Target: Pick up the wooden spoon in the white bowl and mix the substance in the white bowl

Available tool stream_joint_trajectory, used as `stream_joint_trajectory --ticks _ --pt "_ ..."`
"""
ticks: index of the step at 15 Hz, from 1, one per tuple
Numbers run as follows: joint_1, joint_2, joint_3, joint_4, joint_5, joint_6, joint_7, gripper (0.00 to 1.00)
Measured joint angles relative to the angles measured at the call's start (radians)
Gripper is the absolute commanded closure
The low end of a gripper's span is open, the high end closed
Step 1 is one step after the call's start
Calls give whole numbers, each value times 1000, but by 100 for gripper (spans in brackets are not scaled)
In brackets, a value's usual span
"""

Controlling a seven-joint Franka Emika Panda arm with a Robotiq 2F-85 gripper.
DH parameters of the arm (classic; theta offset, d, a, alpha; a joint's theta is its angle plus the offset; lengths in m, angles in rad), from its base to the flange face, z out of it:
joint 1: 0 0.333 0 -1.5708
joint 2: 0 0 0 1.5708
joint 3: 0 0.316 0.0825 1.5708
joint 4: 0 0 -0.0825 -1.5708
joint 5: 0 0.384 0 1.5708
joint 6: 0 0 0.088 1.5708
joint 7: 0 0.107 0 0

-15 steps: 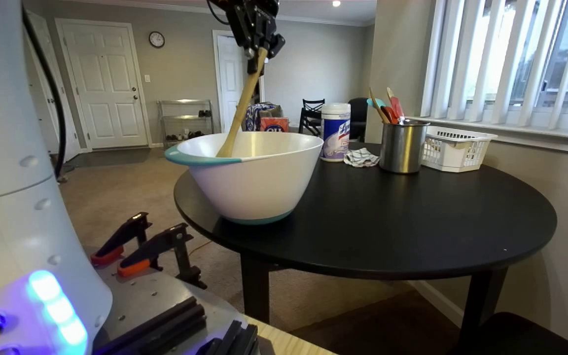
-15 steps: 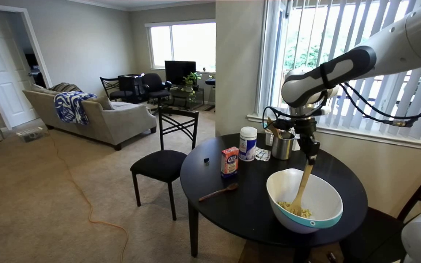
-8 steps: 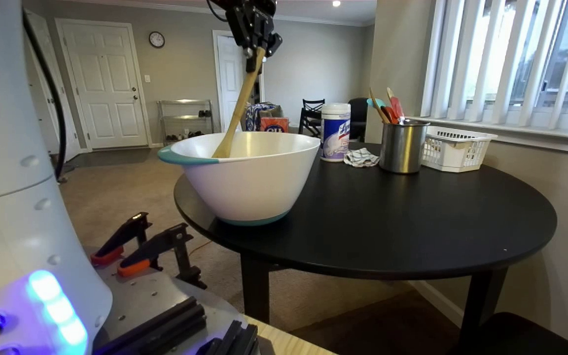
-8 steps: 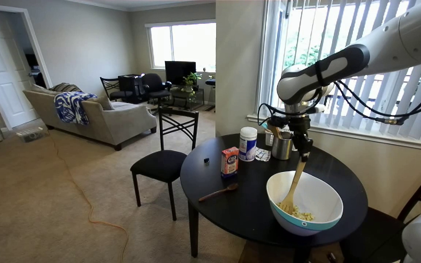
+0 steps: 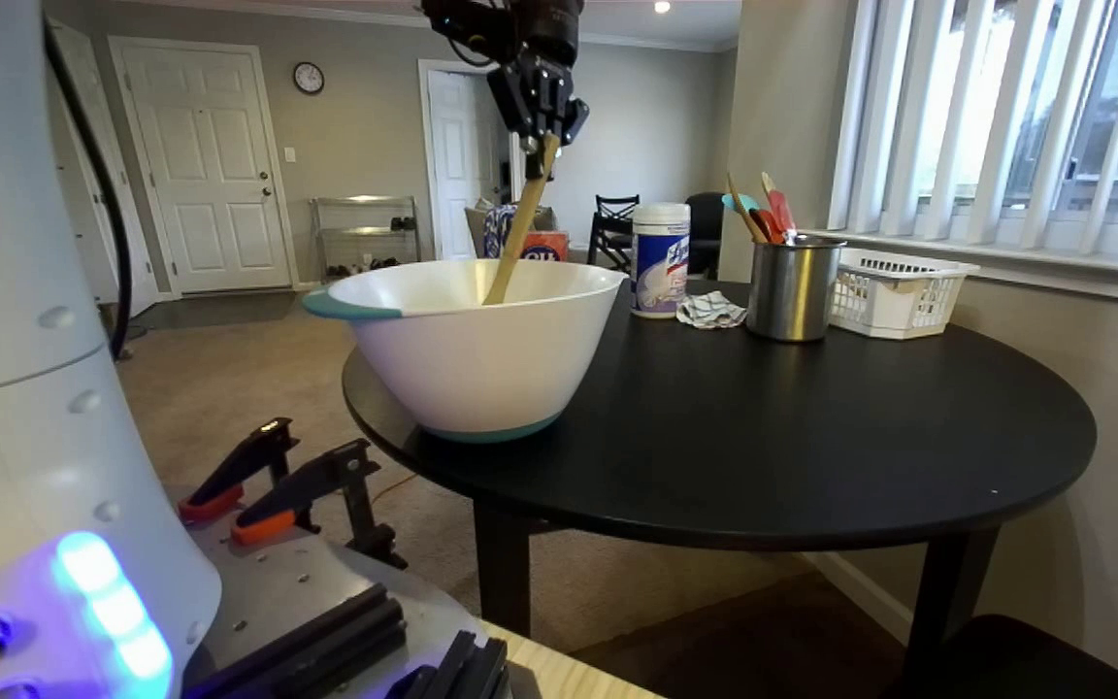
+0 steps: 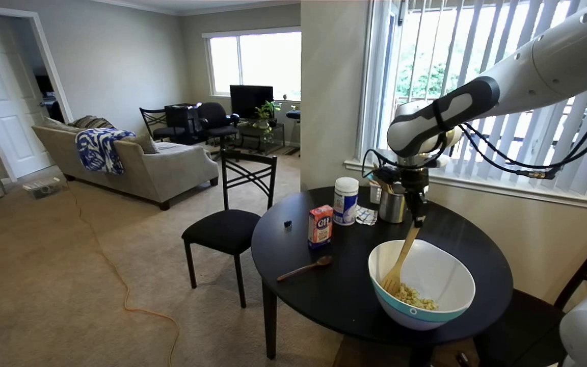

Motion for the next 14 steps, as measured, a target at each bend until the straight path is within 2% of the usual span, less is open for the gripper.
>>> stream_joint_trajectory --ticks 4,10,14 --pt "-9 4 -25 3 -80 57 7 97" --pt "-24 -3 -46 4 -245 55 11 97" --pt "-25 -3 -50 0 -300 41 10 97"
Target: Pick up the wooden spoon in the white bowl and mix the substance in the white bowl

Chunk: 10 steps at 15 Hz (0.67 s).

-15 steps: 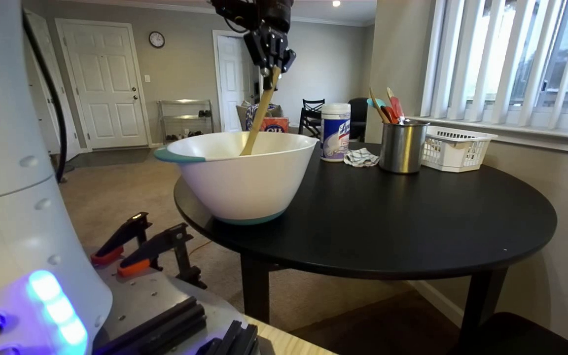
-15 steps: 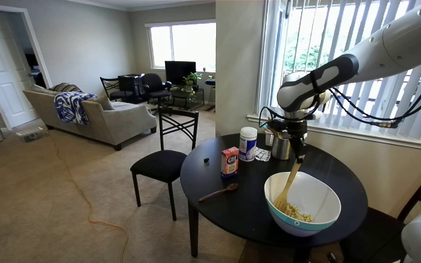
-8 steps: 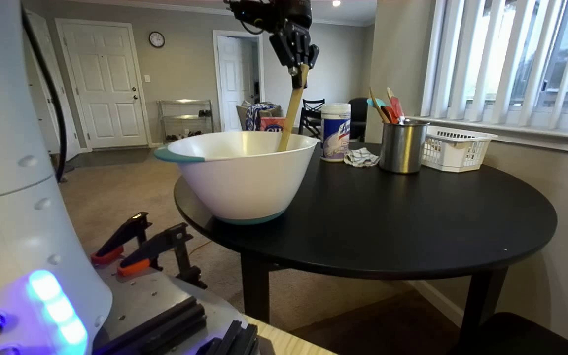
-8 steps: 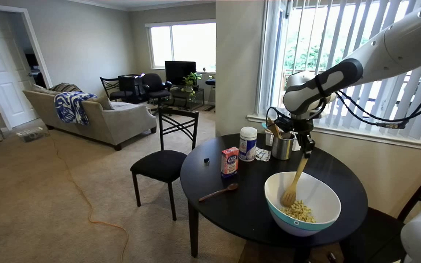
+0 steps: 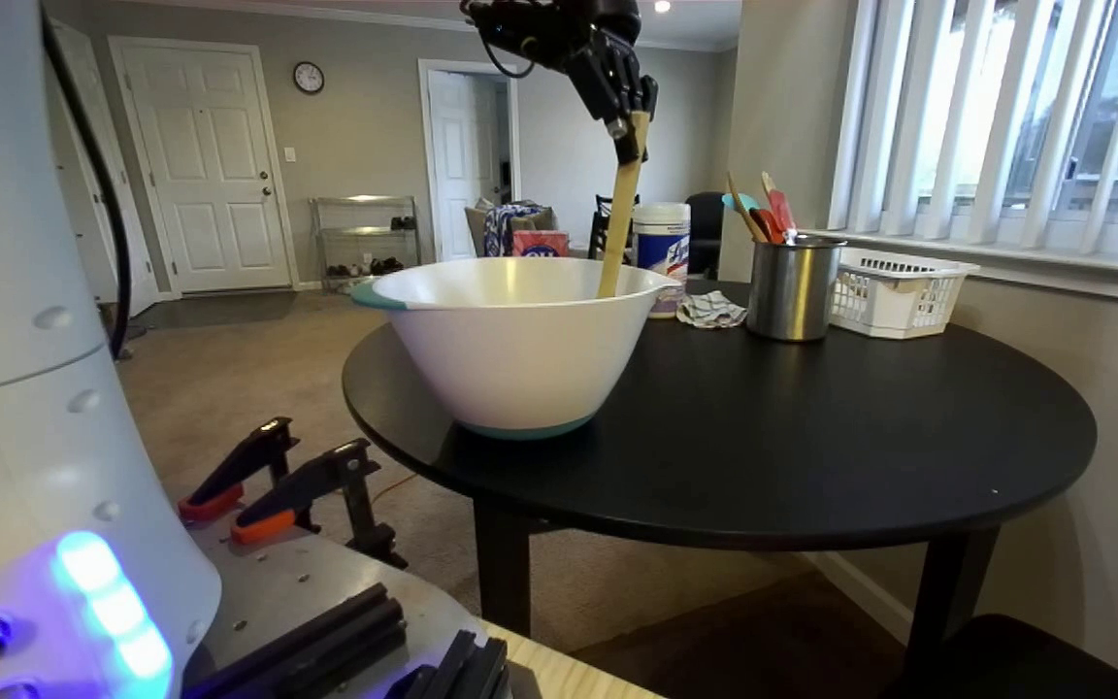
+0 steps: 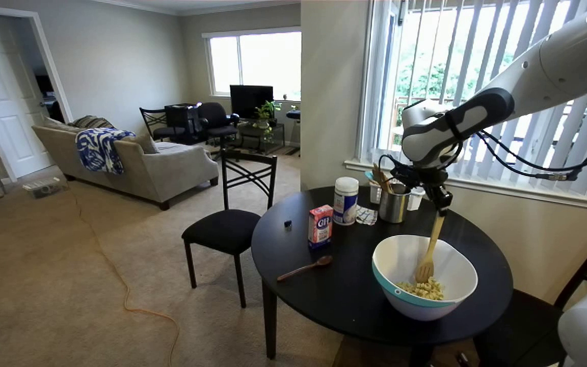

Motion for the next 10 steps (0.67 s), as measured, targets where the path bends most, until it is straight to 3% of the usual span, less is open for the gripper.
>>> stream_joint_trajectory --ticks 10 --pt "2 25 -1 31 34 -204 -147 97"
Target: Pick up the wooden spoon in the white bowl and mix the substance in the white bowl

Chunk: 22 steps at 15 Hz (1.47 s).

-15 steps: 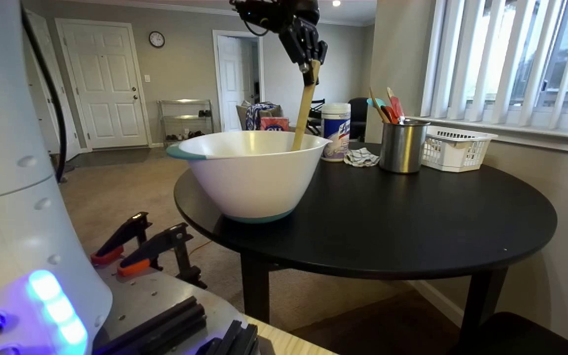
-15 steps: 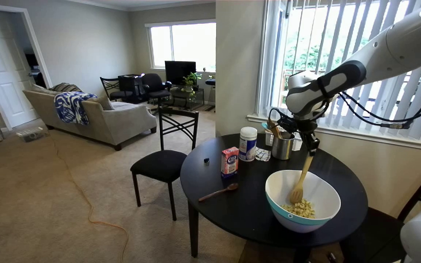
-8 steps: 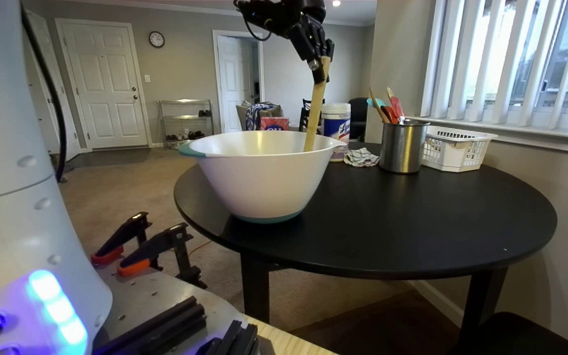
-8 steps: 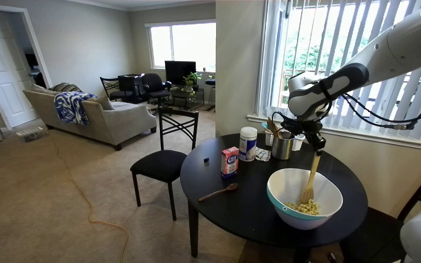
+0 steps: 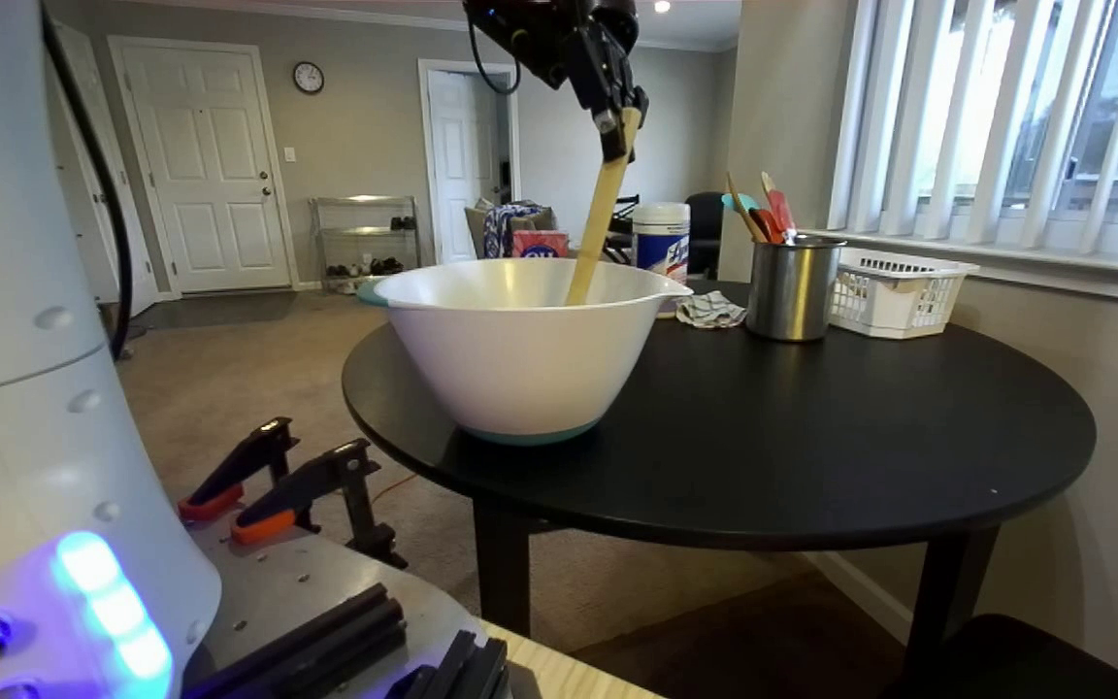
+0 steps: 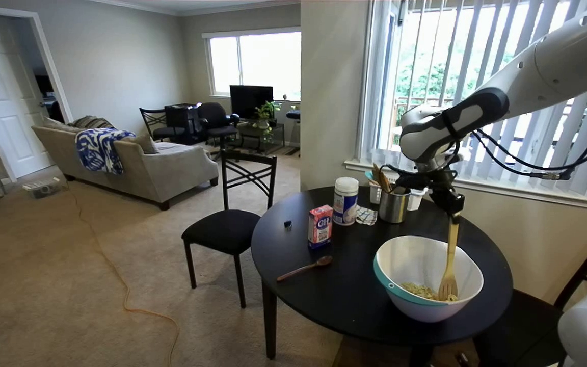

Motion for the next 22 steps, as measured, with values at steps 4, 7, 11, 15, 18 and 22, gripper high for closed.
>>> stream_joint_trajectory --ticks 4,7,11,15,18,22 --pt "64 -2 74 11 144 -71 11 97" --pt "111 -1 119 49 212 -80 21 97" --pt "130 6 135 97 254 -77 51 97" --pt "113 6 107 116 254 -74 65 97" --pt "88 6 81 116 254 -74 65 97" --pt "64 6 55 109 252 -74 56 97"
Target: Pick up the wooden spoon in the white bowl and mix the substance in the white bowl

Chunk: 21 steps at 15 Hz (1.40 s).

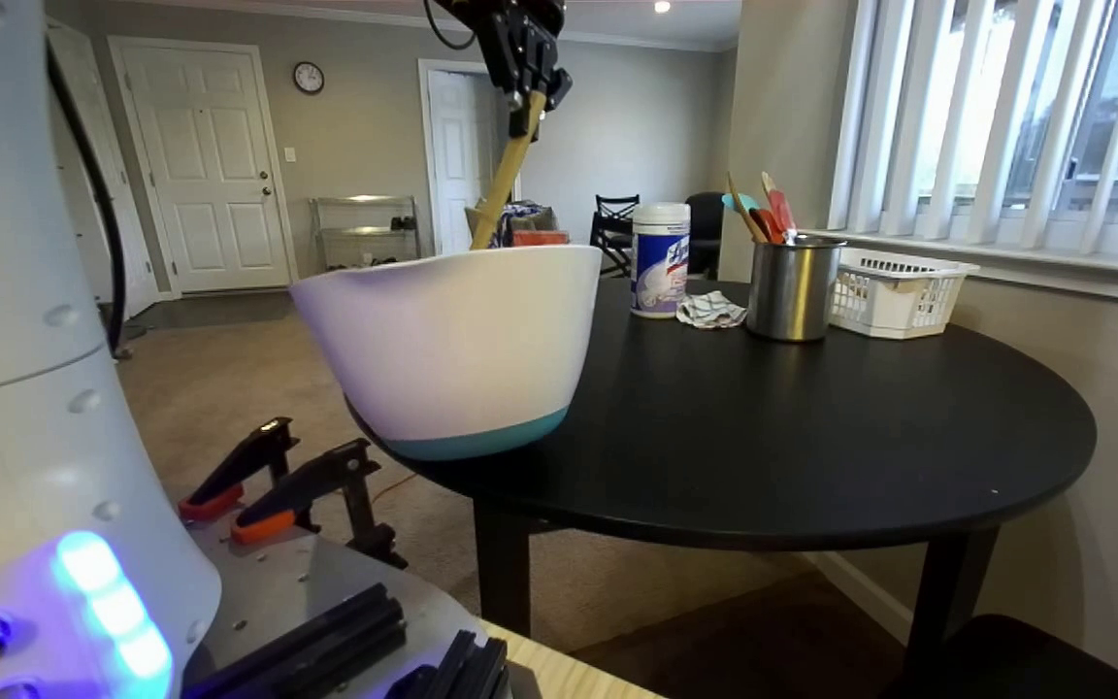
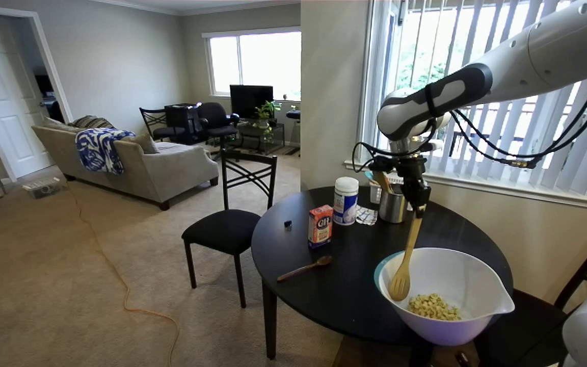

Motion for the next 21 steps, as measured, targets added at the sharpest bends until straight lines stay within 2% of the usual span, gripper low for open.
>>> stream_joint_trajectory --ticks 10,17,21 --pt "-24 -6 -30 -81 -16 -4 -86 97" --pt "-37 -10 -50 -119 -26 -4 -83 97" --pt "-69 -12 -73 -165 -75 3 -26 97"
